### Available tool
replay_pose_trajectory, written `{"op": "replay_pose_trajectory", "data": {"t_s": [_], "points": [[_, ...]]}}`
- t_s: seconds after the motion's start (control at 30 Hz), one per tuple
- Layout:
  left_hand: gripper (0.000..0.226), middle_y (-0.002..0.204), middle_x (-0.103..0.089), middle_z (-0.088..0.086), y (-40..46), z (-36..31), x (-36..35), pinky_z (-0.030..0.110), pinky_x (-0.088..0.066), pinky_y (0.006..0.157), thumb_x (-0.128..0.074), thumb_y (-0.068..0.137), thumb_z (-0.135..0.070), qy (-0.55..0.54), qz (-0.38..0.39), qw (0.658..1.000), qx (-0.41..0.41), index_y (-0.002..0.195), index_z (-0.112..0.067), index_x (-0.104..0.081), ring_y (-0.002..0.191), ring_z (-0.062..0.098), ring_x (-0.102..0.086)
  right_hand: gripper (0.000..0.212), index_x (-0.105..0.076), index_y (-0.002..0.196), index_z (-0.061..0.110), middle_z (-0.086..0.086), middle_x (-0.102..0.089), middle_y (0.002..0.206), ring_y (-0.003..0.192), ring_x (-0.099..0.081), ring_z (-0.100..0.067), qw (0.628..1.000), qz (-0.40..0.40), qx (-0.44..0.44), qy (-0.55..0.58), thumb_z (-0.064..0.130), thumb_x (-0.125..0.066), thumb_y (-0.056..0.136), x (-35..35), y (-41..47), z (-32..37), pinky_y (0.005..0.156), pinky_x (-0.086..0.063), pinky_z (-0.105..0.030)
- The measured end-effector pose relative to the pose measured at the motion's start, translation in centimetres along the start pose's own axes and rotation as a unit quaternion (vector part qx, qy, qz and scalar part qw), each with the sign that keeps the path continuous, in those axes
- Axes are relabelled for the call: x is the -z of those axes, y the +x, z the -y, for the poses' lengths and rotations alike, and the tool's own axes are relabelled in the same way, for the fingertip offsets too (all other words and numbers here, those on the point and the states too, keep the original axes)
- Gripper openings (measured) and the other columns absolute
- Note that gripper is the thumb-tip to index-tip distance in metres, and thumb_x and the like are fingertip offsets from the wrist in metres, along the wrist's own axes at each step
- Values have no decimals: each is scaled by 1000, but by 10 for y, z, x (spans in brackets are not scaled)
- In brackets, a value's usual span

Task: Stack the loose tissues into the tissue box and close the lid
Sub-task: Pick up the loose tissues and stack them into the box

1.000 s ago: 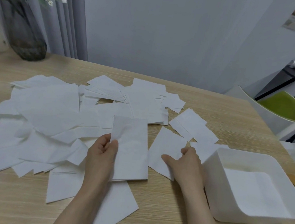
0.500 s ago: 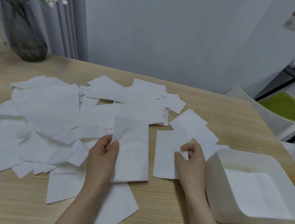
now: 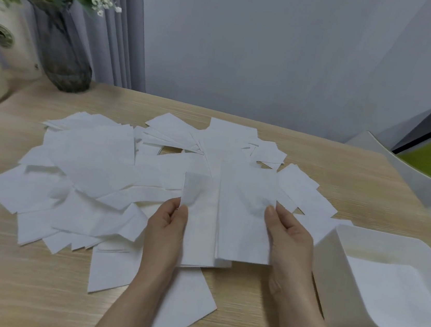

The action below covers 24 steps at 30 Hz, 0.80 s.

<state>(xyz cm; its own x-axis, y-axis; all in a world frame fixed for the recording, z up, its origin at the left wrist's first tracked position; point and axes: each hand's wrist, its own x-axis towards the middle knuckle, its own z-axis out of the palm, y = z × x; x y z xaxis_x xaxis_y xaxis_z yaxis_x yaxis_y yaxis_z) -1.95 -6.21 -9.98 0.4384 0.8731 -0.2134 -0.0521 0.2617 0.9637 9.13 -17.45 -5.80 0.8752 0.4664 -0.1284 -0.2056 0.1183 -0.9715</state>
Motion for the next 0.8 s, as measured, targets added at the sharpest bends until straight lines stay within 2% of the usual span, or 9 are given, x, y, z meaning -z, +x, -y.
{"op": "replay_pose_trajectory", "data": {"t_s": [0.17, 0.37, 0.63, 0.8], "points": [[22, 88, -76, -2, -1, -3, 0, 29, -53, 73, -50, 100, -11, -36, 3, 999, 8, 98, -17, -70, 82, 14, -69, 15, -69, 100, 10, -5, -76, 90, 79, -71, -15, 998, 46, -33, -11, 8, -55, 96, -27, -8, -19, 64, -54, -22], [17, 88, -76, 1, 0, -5, -1, 36, -53, 76, -54, 99, -15, -76, 2, 997, 24, 97, -16, -71, 82, 16, -68, 18, -69, 100, 12, -4, -76, 88, 79, -71, -14, 997, 52, -41, -30, 5, -53, 96, -37, -13, -26, 63, -54, -22], [20, 85, -75, -1, -2, -6, -1, 33, -53, 74, -51, 100, -16, -86, 8, 996, 12, 94, -17, -70, 81, 15, -68, 19, -69, 98, 15, -3, -76, 87, 77, -70, -14, 998, 44, -15, -51, 5, -53, 96, -37, -14, -23, 62, -53, -22], [26, 94, -75, 2, -5, -8, -1, 34, -54, 80, -47, 102, -24, -92, 22, 995, -15, 98, -14, -70, 89, 16, -69, 21, -70, 95, 17, -3, -76, 87, 76, -70, -13, 998, 50, -10, -43, 3, -54, 95, -39, -15, -23, 61, -53, -20]]}}
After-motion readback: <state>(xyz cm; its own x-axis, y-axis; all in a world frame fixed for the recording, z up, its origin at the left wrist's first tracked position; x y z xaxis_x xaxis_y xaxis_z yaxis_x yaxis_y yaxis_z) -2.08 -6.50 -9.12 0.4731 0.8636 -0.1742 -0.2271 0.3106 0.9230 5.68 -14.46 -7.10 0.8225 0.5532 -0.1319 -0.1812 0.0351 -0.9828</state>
